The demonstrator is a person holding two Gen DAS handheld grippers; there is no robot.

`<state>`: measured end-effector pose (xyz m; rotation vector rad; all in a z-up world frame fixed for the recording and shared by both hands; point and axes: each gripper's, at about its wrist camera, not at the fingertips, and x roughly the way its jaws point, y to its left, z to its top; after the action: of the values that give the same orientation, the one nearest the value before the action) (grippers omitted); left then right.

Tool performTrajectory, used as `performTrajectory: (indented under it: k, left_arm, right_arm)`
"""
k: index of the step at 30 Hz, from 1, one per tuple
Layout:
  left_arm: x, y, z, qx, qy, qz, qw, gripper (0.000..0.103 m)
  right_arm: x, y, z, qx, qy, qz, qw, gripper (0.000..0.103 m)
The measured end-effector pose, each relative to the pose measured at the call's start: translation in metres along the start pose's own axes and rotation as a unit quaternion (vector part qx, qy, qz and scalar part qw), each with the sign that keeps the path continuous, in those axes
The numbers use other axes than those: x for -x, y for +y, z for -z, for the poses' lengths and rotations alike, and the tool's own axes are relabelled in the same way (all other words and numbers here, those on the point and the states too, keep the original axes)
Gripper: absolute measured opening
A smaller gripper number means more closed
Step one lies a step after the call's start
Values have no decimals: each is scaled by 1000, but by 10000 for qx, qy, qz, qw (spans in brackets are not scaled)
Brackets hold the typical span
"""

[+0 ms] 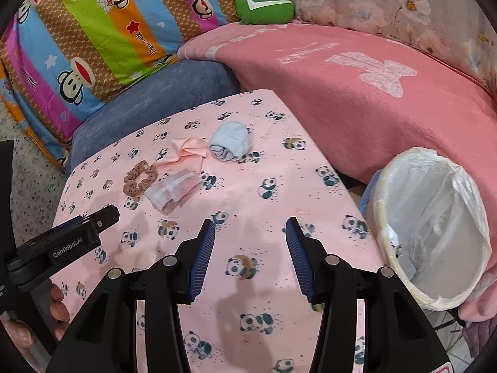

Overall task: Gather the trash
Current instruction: 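Grasp the brown scrunchie with the left gripper while the right gripper grasps the pink translucent packet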

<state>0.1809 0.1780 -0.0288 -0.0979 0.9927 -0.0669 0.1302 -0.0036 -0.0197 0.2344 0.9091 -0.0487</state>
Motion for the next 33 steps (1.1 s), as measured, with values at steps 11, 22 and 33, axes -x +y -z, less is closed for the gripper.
performTrajectory:
  k: [11,22,33]
  left_arm:
    - [-50,41,-47,370,173,79,9991,71]
    - [-100,47,-56,611,612,370,9956,66]
    - [-97,31,-43,239,508,295,9980,18]
  right_arm:
    - [-69,54,-28,-98,182,-367,9991,54]
    - [-125,82,-46,-80,528,-333,9980,55]
    - [-127,76,-27,-54,492,-381,9980,38]
